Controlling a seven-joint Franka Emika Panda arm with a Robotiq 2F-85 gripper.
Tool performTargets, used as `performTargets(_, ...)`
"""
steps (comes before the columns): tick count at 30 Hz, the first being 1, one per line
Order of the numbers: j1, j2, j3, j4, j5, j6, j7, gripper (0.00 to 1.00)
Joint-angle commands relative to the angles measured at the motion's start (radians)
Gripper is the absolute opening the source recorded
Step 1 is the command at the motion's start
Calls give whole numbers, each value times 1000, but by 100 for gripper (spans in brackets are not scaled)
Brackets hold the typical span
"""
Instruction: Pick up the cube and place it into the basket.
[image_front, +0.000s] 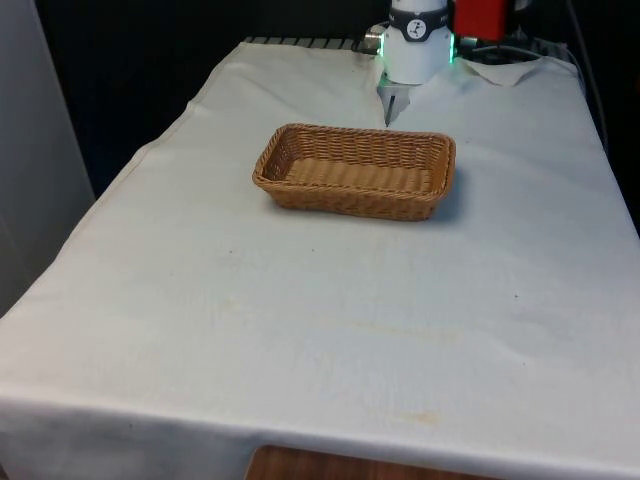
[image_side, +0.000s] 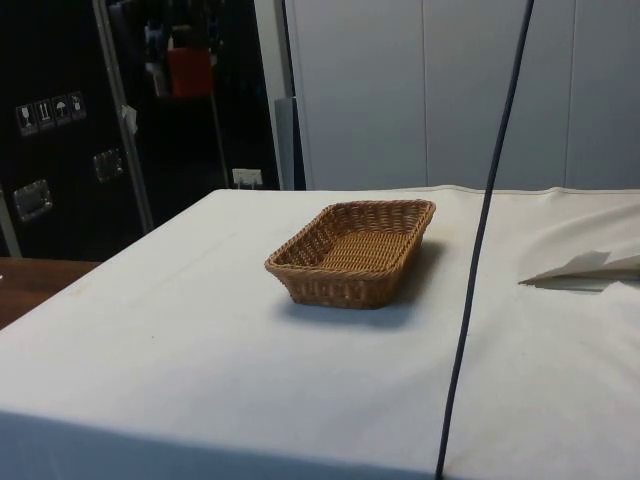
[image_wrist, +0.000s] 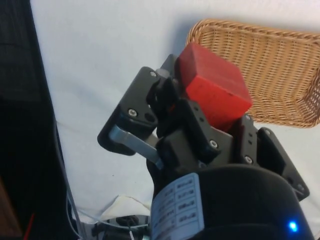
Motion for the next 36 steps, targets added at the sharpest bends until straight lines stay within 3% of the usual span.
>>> performTargets(1, -3, -11, 2, -16, 14, 19, -16, 0)
performTargets(6, 0, -15, -1, -26, 6, 10, -27, 0)
performTargets(15, 0, -56, 9, -107, 12, 59, -65, 0)
performTargets(16, 0, -43, 6, -85, 8, 38, -58, 0)
performTargets(20, 4, -69, 14, -137, 9, 77, -67, 0)
performTargets(25, 10, -83, 35, -177, 0, 101, -56, 0)
performTargets(26, 4, -77, 34, -167, 5, 84, -64, 0)
performTargets(27, 10, -85, 39, -182, -2, 103, -53, 0)
performTargets(34, 17, -88, 77, -226, -16, 141, -17, 0)
performTargets(36, 12, -80, 82, -220, -12, 129, -22, 0)
